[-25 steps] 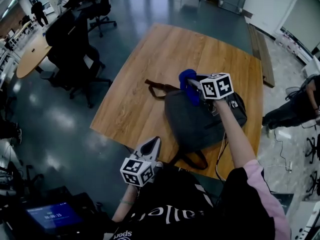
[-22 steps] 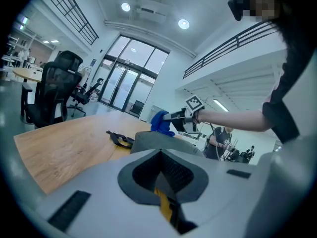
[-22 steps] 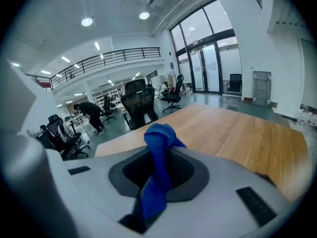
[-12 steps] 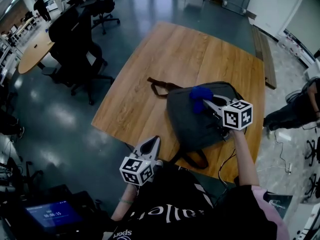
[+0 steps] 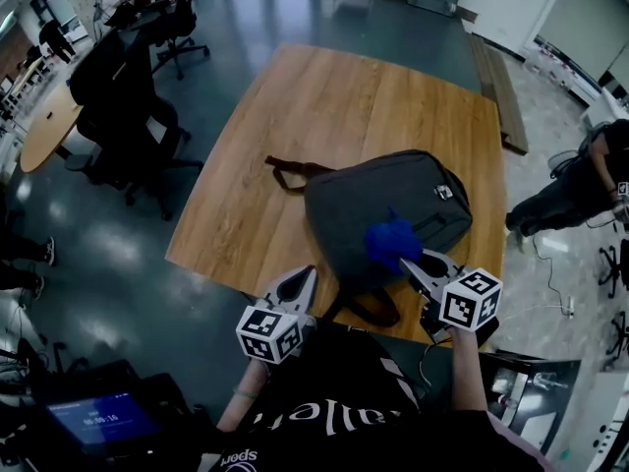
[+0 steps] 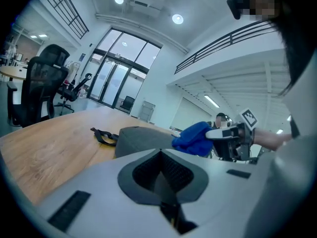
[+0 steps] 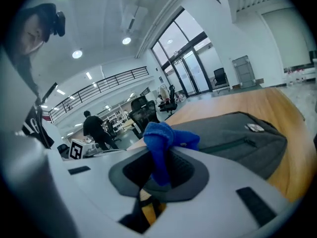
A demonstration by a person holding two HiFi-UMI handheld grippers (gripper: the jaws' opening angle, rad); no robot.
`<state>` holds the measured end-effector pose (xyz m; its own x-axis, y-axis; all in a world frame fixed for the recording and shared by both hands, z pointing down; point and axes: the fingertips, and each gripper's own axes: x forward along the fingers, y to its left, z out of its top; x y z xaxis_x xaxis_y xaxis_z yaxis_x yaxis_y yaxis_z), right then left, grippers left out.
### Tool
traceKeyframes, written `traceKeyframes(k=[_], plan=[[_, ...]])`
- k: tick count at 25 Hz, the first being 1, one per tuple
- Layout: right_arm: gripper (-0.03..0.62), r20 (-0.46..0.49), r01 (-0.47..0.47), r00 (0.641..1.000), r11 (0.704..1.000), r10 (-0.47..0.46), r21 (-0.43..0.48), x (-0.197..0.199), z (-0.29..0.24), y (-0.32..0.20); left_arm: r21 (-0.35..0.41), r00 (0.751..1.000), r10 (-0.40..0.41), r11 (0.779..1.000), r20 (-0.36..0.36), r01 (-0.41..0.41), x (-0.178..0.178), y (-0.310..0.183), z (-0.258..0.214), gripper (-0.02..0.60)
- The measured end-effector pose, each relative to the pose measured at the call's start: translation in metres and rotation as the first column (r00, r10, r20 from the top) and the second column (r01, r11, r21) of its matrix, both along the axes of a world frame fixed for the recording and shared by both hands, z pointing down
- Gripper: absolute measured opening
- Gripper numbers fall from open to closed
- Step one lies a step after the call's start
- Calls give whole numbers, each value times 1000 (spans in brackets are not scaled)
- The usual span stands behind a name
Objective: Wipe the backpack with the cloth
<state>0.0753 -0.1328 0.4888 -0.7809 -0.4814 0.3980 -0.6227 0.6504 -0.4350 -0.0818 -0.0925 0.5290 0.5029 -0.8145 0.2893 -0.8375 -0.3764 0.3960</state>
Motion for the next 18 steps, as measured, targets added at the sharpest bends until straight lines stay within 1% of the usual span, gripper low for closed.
traceKeyframes(k=[4,7,9,12,15,18], plan=[[66,26,-80,996,994,82,-68,36,20,34,1,999,36,999,7,-36,24,0,4,-2],[66,-4,-116,993,987,116,-112,51,30,49,-4,998,59,998,9,-59,33,0,-1,-2],[66,-22,-122,992,985,120,-119,57,31,51,-6,997,71,997,10,-71,38,0,-2,-2],[66,-31,-108,994,991,106,-85,58,17,41,-6,997,78,997,12,-78,41,-2,-4,-2],[66,-26,-66,998,998,66,-6,54,-14,18,-4,997,76,997,11,-76,43,-4,-7,-2],[66,-27,-10,1000,997,12,83,46,-43,-21,0,997,70,998,14,-70,44,-7,-10,-2]])
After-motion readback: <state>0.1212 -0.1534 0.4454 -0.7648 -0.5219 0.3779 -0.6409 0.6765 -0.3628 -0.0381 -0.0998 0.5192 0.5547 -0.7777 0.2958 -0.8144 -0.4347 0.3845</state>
